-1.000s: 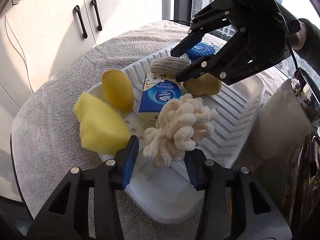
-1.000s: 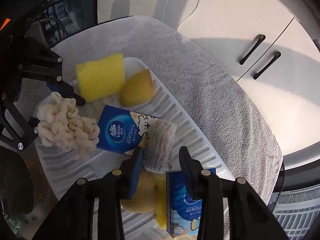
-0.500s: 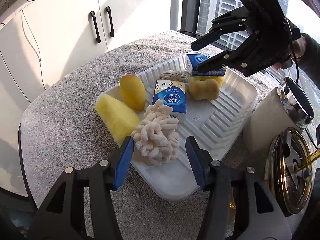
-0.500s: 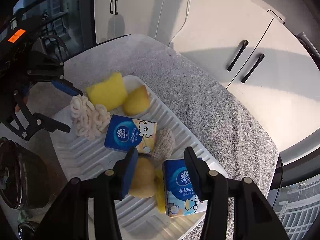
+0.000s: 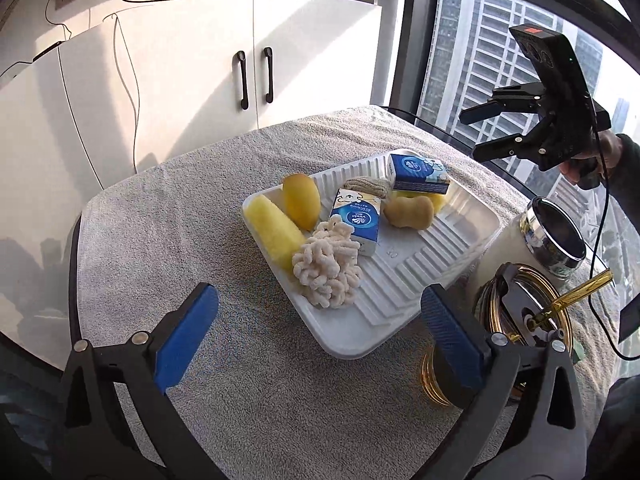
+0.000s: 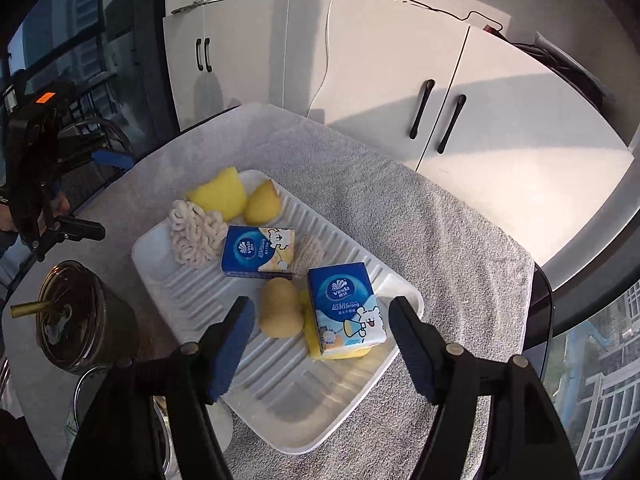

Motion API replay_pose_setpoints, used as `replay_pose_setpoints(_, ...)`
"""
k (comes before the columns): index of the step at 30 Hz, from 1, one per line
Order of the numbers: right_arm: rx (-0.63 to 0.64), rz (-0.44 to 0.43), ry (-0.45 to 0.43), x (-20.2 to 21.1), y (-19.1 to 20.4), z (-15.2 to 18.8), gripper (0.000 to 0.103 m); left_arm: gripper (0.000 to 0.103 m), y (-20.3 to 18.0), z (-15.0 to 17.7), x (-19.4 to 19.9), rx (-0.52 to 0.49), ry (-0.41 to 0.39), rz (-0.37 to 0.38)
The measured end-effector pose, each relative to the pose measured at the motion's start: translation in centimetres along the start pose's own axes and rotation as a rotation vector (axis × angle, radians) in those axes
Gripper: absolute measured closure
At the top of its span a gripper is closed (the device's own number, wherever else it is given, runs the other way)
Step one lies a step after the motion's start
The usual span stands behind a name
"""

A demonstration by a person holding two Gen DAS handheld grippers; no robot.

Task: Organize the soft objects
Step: 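Open both tools to release the scrunchie and knit item in the tray, then withdraw both open tools toward the mint-green cloth and grey knit item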

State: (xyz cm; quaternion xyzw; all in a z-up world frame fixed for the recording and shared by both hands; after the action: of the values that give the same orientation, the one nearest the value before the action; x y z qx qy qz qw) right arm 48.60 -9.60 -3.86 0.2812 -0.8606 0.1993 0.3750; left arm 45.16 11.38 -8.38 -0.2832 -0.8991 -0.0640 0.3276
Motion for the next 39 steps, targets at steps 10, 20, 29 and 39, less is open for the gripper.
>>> replay_pose_setpoints(10, -0.132, -0.008, -0.103, 7.6, -0.8, 5.5, 0.012, 0.000, -1.1, 2.2, 6.3, 0.067, -0.100, -0.121)
replay_pose_setpoints(20, -0.192, -0.085, -0.165, 10.8, 6.9, 14.1, 0.012, 0.000, -11.6, 7.8, 9.4, 0.014, -0.104, -0.079)
replay_pose_setpoints(29, -0.241, -0.139, -0.135, 10.0, 12.8, 18.3, 0.012, 0.000, -21.6, 10.9, 5.2, -0.099, -0.031, 0.017)
replay_pose_setpoints(39, -0.246, -0.141, -0.119, 8.4, 14.3, 18.1, 0.015, 0.000, -24.0, 11.5, 0.7, -0.069, 0.030, 0.071)
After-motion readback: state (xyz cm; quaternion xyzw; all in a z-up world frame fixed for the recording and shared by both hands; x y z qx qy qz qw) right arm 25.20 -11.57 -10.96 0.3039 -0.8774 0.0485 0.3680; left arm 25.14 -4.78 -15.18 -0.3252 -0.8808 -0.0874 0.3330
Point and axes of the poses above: each gripper's, at about its wrist camera, not at the fingertips, and x roughly against the way its jaws point, y to its left, z to its underside, the point moved 10 cm from there along -x, roughly the way its jaws point, and after that the axes turned 5 degrees about -y, right-handed, at the moved point
